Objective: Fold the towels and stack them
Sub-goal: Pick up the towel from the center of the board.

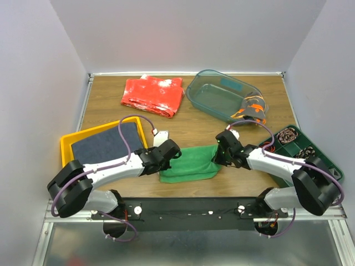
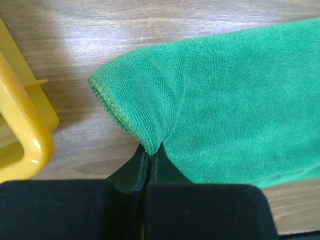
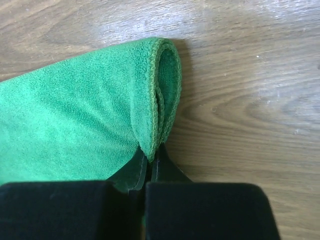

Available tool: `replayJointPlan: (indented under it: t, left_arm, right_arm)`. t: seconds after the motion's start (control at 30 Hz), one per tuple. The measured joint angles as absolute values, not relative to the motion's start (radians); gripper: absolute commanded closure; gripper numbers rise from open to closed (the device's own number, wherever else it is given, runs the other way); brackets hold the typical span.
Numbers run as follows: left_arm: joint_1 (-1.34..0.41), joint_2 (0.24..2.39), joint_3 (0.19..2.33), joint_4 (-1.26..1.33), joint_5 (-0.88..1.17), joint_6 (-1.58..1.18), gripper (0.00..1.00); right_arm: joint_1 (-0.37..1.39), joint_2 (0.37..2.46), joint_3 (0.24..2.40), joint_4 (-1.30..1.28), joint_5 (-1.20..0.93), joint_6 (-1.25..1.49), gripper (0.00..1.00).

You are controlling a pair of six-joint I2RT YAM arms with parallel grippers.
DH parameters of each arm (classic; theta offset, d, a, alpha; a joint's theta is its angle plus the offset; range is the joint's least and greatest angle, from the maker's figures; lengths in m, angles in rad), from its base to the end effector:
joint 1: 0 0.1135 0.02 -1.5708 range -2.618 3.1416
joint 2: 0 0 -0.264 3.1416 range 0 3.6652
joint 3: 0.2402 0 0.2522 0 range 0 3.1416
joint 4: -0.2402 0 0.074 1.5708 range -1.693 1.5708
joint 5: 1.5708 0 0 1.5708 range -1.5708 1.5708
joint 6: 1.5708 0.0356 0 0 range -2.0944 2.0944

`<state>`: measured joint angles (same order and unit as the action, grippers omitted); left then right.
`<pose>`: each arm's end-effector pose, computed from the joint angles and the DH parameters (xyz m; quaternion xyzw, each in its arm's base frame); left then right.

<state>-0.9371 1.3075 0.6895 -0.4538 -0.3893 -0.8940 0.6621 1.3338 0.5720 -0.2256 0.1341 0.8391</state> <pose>0.1511 -0.1829 0.1815 -0.0273 0.9515 -0.0779 0.2962 0.1898 0.1419 0.1533 0.1037 0.9502 0.1488 0.2536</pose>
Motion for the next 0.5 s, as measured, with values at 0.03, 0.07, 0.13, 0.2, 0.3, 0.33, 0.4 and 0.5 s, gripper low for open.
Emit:
replayJointPlan:
  t: [0.03, 0.07, 0.13, 0.2, 0.3, 0.33, 0.4, 0.5]
  left_arm:
    - [-0.944, 1.296, 0.691, -0.458, -0.392, -0.888, 1.00]
    - [-0.947, 1.289, 0.693, -0.462, -0.395, -0.885, 1.00]
    - [-0.951, 1.259, 0.707, -0.488, -0.406, -0.879, 1.00]
    - [-0.952, 1.217, 0.737, -0.519, -0.421, -0.872, 1.00]
    - [-0.952, 1.158, 0.795, -0.565, -0.452, -0.860, 1.00]
    - [-0.952, 1.146, 0.814, -0.581, -0.465, -0.856, 1.00]
    - [-0.952, 1.126, 0.852, -0.613, -0.488, -0.853, 1.00]
    - [-0.939, 1.105, 0.900, -0.672, -0.517, -0.849, 1.00]
  right_arm:
    - [0.662, 1.331, 0.577, -0.240, 0.137, 0.839, 0.99]
    - [0.663, 1.327, 0.585, -0.258, 0.138, 0.838, 0.99]
    - [0.663, 1.309, 0.621, -0.313, 0.144, 0.833, 0.99]
    - [0.663, 1.285, 0.666, -0.351, 0.146, 0.824, 0.99]
    - [0.664, 1.254, 0.744, -0.390, 0.146, 0.806, 0.99]
    - [0.664, 1.247, 0.780, -0.404, 0.146, 0.796, 0.99]
    - [0.664, 1.245, 0.825, -0.417, 0.145, 0.785, 0.99]
    - [0.666, 1.252, 0.895, -0.446, 0.137, 0.773, 0.99]
